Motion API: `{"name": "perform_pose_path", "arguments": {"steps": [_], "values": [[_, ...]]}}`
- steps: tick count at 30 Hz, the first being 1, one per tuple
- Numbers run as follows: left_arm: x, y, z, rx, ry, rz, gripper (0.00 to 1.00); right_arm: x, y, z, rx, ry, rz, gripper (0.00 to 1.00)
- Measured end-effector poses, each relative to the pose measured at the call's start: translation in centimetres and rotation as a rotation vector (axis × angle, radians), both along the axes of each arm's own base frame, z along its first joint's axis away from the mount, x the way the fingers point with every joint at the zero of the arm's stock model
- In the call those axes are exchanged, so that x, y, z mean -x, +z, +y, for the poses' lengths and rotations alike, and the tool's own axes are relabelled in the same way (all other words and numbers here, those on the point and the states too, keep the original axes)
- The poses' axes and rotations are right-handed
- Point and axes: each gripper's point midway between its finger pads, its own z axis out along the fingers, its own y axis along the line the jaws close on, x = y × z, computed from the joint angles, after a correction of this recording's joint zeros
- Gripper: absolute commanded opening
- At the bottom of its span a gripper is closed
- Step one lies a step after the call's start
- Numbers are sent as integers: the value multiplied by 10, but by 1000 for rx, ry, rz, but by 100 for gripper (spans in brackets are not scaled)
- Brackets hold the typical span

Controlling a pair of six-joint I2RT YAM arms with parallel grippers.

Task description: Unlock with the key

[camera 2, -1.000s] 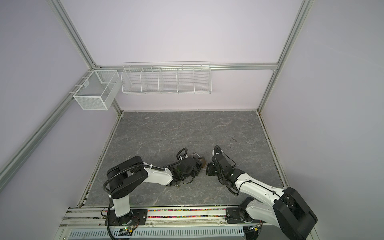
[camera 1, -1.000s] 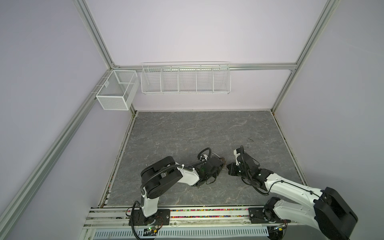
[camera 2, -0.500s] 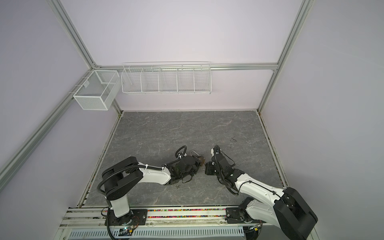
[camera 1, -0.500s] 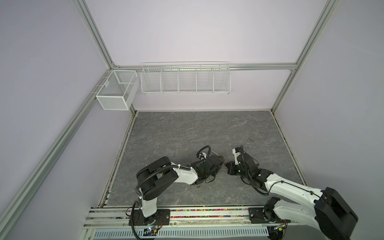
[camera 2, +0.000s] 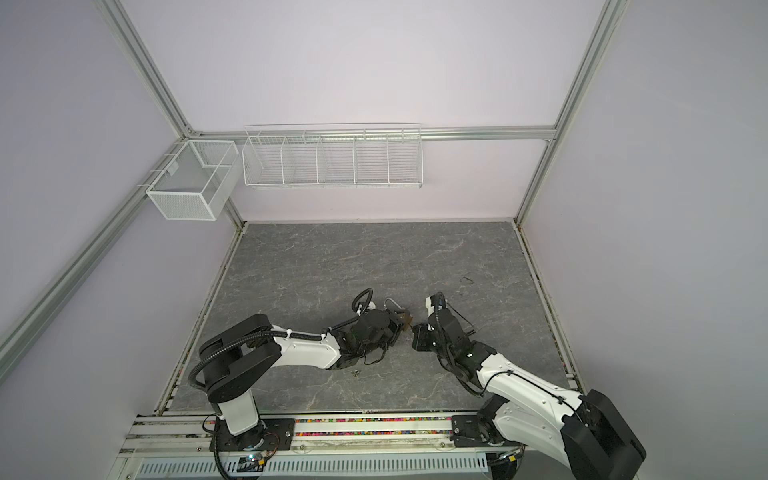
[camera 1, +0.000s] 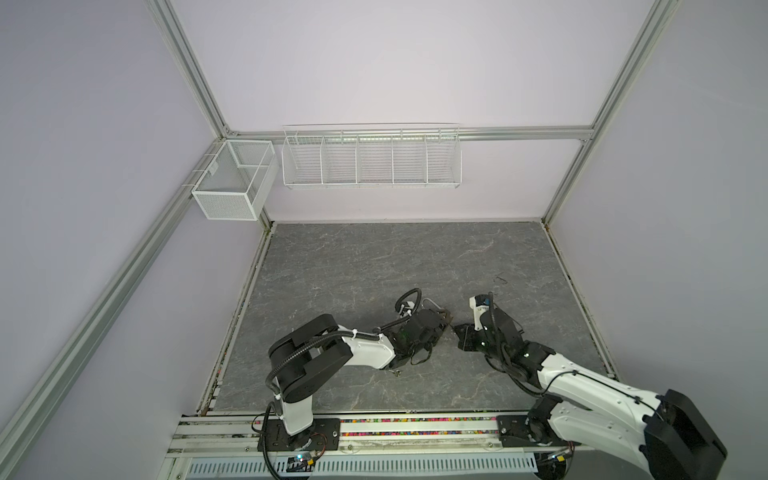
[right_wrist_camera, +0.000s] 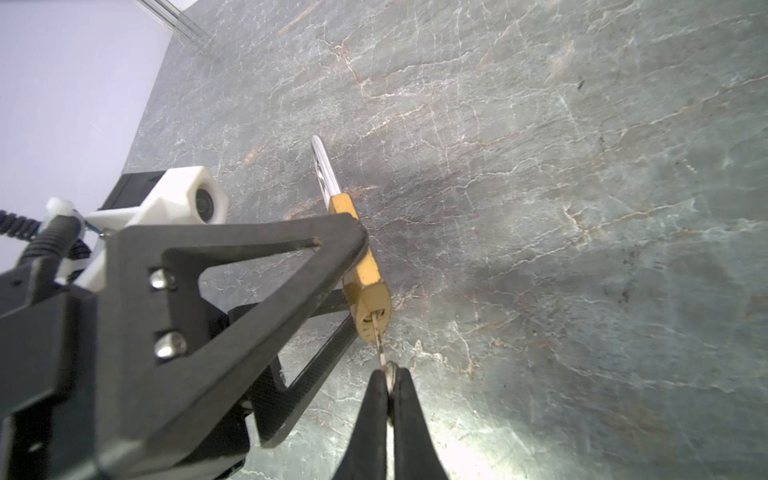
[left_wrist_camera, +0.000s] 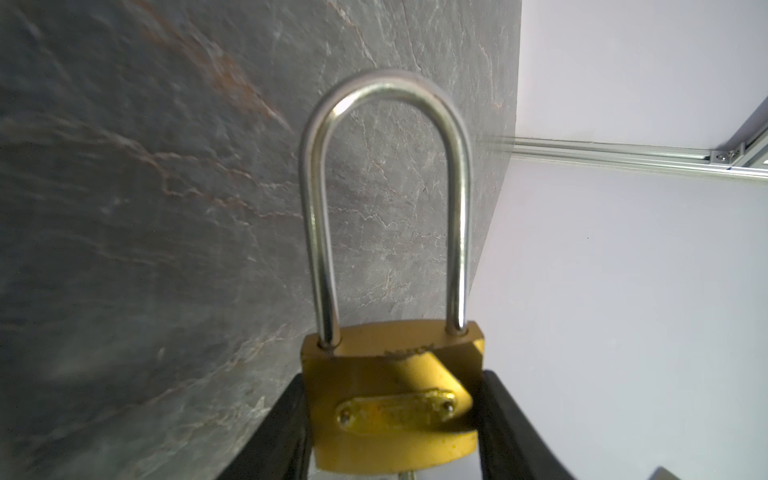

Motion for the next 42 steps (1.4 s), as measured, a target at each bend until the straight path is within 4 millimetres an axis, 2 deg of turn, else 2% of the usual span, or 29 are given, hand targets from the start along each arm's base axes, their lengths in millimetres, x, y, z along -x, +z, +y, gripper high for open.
{"name": "perform_pose_path", "arguments": {"steps": [13,16,21,29,31,42], "values": [[-1,22,-10,62,-41,-64,0,1,19,-10,-74,-25,-73,6],[-1,25,-11,71,-42,-73,13,0,21,-11,-86,-31,-78,6],[0,25,-11,74,-47,-74,25,0,21,-12,-102,-30,-78,6],[-1,30,-14,97,-48,-87,23,-1,26,-14,-114,-39,-89,6],[-2,29,-15,100,-49,-88,30,-1,26,-14,-114,-40,-89,6],[-1,26,-16,114,-52,-90,41,-1,23,-16,-110,-44,-83,6]]}}
